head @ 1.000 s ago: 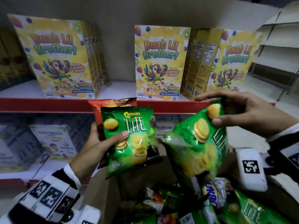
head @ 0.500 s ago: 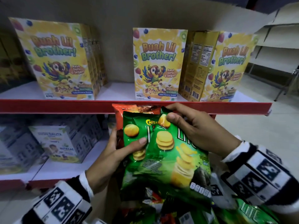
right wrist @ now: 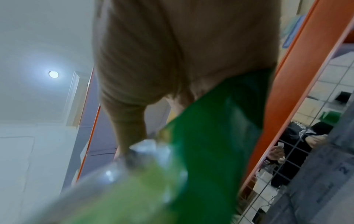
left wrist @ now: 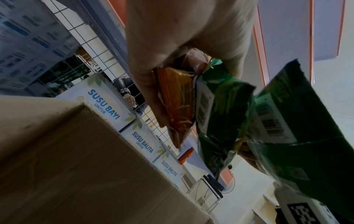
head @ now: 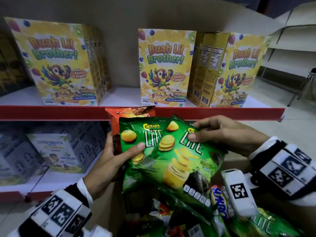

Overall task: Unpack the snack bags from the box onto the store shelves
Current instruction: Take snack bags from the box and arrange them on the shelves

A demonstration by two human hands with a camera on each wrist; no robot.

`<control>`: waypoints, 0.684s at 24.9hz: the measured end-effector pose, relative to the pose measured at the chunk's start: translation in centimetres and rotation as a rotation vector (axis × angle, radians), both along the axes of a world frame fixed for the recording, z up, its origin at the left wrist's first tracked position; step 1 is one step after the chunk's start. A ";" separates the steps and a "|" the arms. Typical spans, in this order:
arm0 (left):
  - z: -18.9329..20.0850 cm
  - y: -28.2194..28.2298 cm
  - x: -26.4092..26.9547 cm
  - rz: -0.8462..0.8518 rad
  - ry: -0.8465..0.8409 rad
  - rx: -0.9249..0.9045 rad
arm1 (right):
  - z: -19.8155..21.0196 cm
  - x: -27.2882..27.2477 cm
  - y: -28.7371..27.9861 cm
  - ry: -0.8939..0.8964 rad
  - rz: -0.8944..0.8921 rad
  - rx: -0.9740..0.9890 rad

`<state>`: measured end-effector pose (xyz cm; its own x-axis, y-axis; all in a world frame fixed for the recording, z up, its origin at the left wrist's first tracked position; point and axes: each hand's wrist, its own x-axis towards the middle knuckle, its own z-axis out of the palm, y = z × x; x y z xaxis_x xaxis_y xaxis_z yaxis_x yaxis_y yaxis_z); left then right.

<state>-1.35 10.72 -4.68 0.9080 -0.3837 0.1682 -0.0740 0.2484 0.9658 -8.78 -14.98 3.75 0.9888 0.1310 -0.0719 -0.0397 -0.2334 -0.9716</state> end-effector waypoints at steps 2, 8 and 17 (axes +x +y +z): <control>0.0 -0.1 0.0 0.024 -0.007 -0.010 | -0.1 0.0 -0.2 -0.053 -0.030 0.011; 0.1 -0.4 0.0 0.052 -0.009 -0.034 | -1.4 0.4 -0.7 -0.339 -0.048 -0.107; 0.5 -0.4 0.2 0.094 -0.045 -0.024 | -0.9 -0.2 -2.0 -0.136 0.067 0.105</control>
